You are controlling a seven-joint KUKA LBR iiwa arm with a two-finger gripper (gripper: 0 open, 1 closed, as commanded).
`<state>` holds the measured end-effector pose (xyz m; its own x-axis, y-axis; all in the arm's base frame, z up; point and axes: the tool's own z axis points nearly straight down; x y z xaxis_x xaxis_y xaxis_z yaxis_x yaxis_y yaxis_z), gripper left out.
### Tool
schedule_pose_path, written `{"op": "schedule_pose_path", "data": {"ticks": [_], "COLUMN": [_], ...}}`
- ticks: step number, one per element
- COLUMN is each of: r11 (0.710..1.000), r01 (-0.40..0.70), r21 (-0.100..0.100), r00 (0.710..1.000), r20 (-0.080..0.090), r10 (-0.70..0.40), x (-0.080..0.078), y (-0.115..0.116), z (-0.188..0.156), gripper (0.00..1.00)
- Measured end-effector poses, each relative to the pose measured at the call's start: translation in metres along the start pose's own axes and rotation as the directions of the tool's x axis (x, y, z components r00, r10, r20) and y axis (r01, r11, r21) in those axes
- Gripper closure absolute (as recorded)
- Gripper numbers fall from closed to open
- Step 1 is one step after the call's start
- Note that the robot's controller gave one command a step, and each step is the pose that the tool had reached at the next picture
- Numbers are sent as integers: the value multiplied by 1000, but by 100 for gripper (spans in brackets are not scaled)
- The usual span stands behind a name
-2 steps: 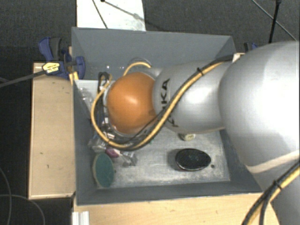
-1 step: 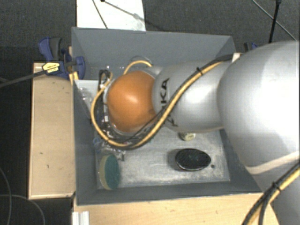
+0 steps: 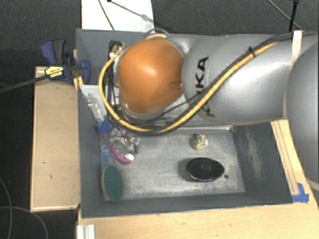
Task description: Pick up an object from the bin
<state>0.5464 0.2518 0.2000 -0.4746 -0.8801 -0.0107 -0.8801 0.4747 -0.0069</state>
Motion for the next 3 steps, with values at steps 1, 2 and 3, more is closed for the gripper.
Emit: {"op": "schedule_pose_path", "data": {"ticks": [1,2,3], "r11": [920,997,997], "r01": [392,-83,-83], "r21": [-7,-5,-6], "r00": [920,997,996], "r20": [-3,-10,-9], "r10": [-392,83,83], "x": [0,14,13], "y": [2,-33,-32], "z": [-10,3,2], "gripper": [100,100,0]}}
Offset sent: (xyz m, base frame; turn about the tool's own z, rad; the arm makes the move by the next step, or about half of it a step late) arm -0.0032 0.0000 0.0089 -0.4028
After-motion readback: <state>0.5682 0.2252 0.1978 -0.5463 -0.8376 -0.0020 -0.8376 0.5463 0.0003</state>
